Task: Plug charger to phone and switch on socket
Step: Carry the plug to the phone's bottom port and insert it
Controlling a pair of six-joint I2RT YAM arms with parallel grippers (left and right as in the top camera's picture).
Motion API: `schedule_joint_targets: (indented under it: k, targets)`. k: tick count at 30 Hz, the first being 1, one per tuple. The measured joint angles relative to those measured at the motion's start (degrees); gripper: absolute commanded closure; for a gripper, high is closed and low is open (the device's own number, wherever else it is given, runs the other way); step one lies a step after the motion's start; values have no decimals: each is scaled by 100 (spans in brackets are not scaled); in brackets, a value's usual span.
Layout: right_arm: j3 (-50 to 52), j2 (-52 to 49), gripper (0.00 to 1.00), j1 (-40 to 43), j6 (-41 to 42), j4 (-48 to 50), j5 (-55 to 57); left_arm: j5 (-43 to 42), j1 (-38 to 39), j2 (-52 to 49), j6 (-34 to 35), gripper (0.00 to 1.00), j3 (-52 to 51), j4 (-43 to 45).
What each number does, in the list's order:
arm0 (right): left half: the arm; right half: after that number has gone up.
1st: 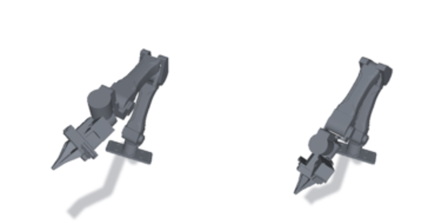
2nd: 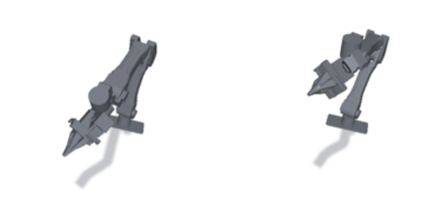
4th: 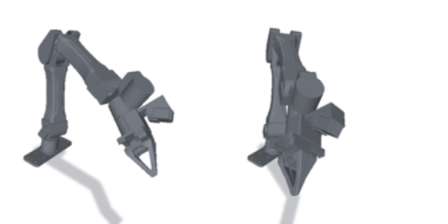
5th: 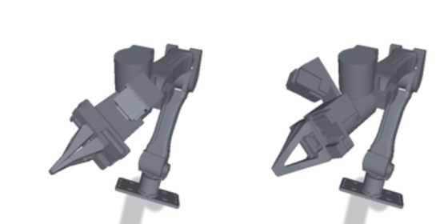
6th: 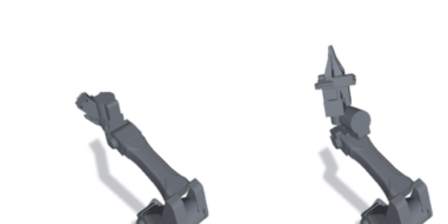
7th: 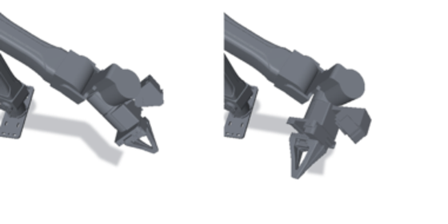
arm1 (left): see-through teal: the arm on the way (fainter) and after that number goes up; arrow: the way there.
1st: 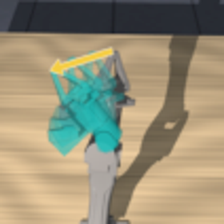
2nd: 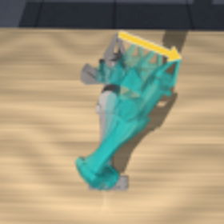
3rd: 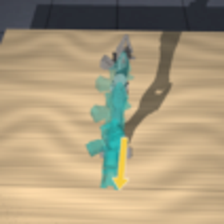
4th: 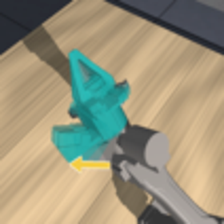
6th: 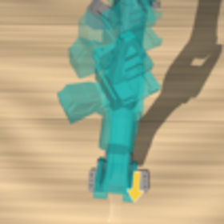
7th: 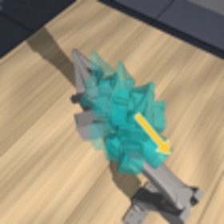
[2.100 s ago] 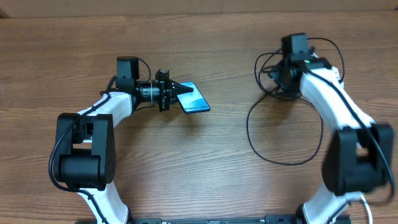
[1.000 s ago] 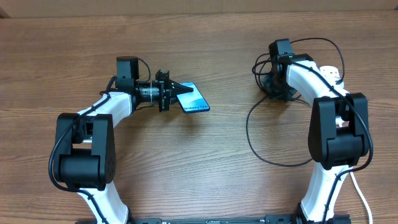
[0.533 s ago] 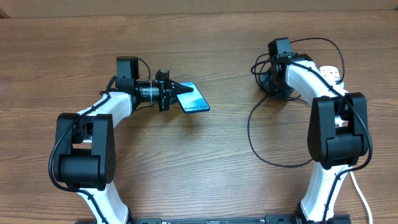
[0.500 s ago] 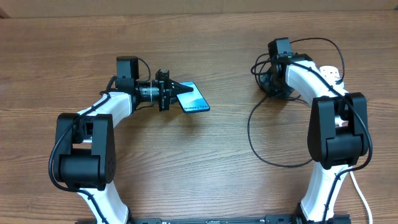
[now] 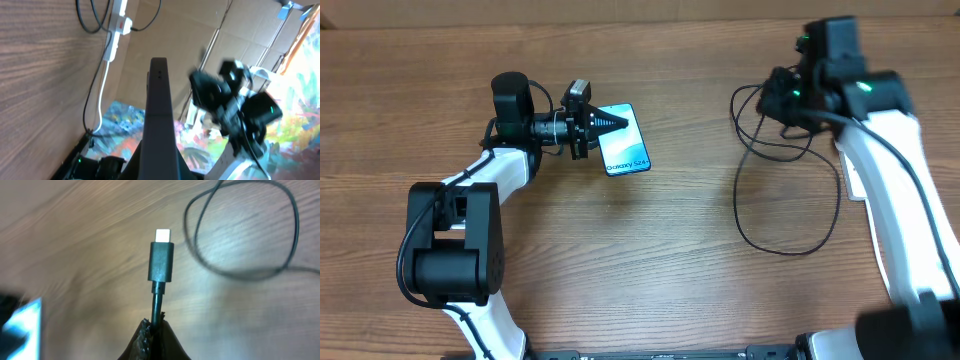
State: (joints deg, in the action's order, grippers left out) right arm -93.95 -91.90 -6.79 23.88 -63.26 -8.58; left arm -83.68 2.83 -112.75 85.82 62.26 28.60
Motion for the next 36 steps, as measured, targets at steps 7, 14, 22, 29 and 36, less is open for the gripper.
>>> schedule_joint_targets:
  k: [7,14,22,29,36]
  targets:
    - [33,730,96,-675,-538,-2052,-586,-341,-9,0,87,96,0,15]
    - [492,1856,96,-2214,-592,-1563,-592,-422,-9,0,87,96,0,17]
    - [2533,2826,96,-4044,-129,662,-140,-426,-9,0,90,96,0,157]
    - [2872,1886,96,-4393,90,1587,260,-398,-9,0,85,96,0,535]
    - [2874,1416,96,-4395,229,2050,393,-365,-9,0,-48,96,0,579]
